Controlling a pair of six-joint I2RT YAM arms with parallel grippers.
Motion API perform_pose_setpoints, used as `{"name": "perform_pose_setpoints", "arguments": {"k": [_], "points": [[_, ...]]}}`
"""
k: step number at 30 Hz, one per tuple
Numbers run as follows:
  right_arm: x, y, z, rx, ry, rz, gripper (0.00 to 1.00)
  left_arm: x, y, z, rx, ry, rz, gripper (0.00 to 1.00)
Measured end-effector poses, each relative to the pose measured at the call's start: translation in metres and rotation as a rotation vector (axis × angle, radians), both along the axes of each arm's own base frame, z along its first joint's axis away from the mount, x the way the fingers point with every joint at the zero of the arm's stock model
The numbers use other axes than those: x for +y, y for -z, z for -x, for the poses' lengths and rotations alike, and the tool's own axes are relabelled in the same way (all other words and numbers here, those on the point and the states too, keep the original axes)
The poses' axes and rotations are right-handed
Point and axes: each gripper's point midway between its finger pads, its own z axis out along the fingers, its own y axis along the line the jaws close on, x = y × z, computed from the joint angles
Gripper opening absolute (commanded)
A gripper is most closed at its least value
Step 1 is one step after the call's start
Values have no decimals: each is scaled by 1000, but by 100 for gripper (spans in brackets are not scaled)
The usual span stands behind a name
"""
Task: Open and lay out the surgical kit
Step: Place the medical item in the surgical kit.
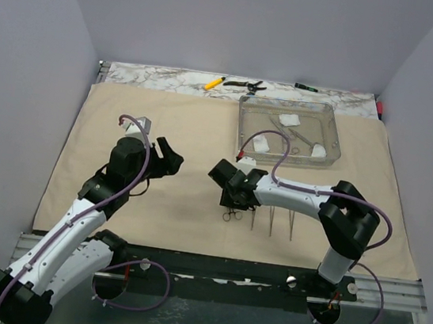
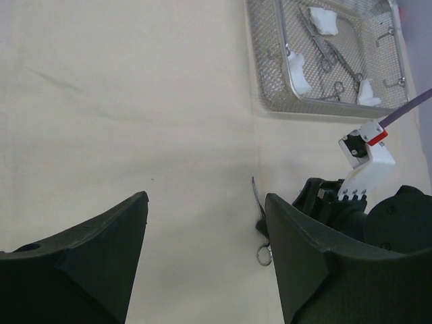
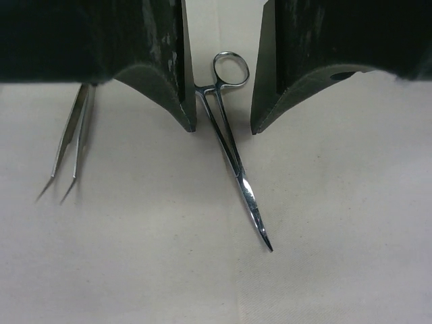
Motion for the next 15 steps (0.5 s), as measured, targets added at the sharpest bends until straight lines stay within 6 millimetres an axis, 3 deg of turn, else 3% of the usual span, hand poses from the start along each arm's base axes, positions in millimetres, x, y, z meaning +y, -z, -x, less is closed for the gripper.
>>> {"name": "perform_pose_setpoints", "arguments": {"k": [7,15], "points": [[2,11,1,26,-157,90,27,3,48,13,143,-30,2,69],[5,12,0,42,-151,103,15,10,83,18,256,-110,14,69]]}}
